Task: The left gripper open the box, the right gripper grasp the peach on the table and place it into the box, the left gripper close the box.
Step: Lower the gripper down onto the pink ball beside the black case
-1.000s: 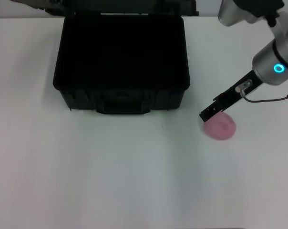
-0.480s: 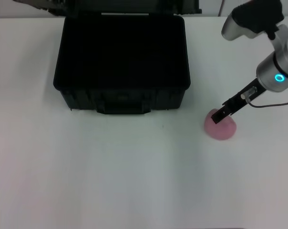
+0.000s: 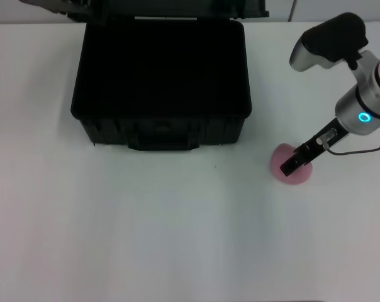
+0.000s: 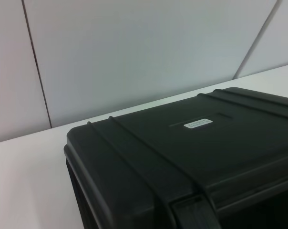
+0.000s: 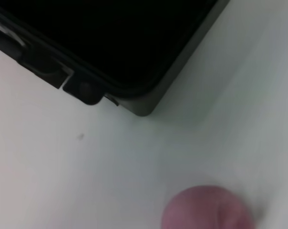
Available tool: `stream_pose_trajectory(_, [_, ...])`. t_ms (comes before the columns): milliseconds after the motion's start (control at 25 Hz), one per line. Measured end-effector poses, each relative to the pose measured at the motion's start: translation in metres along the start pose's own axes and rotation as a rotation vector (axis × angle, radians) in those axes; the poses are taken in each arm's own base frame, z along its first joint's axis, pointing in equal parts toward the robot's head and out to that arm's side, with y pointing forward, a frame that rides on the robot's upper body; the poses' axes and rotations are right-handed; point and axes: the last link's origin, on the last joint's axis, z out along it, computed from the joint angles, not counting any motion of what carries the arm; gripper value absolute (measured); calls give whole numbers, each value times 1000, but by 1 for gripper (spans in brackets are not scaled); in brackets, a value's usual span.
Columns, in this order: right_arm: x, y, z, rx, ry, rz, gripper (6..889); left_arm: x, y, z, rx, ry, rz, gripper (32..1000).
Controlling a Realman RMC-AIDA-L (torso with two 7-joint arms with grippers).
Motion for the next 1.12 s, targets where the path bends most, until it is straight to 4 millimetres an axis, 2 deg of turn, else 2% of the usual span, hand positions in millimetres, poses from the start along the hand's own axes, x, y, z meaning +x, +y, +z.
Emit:
stream_pose_trajectory(440, [5, -3, 10, 5, -2, 12, 851, 2, 2, -1, -2, 4, 6, 361])
stream_pose_trajectory(1120, [8, -5, 15, 6, 4, 22, 851, 3, 3, -1, -4, 5, 7, 361])
